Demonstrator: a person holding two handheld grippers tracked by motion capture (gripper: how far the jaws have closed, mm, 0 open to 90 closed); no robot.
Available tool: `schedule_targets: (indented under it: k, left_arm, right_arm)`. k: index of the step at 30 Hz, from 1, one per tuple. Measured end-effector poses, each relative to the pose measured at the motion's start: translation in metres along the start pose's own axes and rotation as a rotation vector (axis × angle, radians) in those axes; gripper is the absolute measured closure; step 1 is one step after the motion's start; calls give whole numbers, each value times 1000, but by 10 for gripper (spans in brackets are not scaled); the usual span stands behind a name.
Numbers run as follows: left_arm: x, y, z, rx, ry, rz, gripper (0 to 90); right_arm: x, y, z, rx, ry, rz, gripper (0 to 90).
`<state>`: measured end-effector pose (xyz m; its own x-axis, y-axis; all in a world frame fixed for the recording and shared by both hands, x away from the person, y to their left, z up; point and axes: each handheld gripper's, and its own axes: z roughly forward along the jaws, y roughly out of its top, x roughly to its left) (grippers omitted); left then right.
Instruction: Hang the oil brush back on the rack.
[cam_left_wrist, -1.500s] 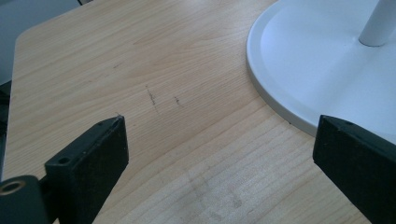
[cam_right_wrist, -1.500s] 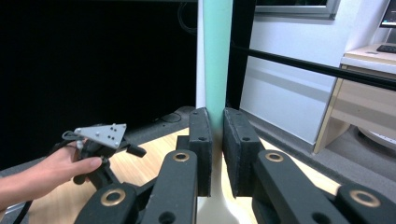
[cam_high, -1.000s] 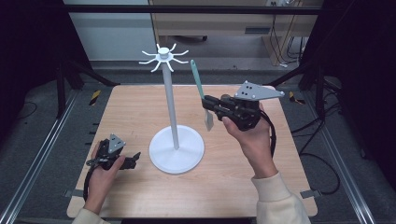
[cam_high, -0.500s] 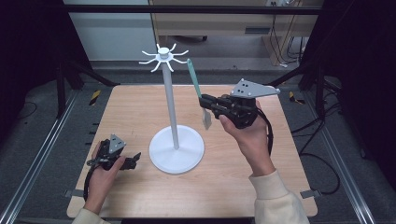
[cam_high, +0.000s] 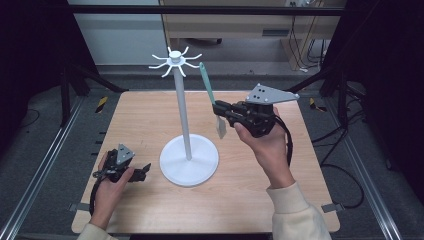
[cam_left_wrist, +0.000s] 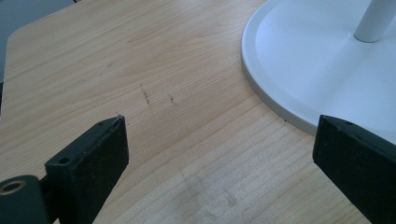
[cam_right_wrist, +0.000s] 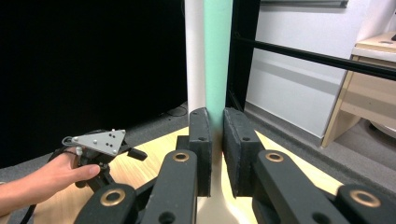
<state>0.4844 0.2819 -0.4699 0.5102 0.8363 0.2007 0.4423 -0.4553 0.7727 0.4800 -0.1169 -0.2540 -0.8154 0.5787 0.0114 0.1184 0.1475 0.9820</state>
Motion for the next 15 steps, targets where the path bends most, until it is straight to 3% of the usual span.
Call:
schedule_targets:
  k: [15]
  left_arm:
    - [0,0,0,-1,-3,0,33]
  right_arm:
    - [-1,-1,5,19,2,8,822]
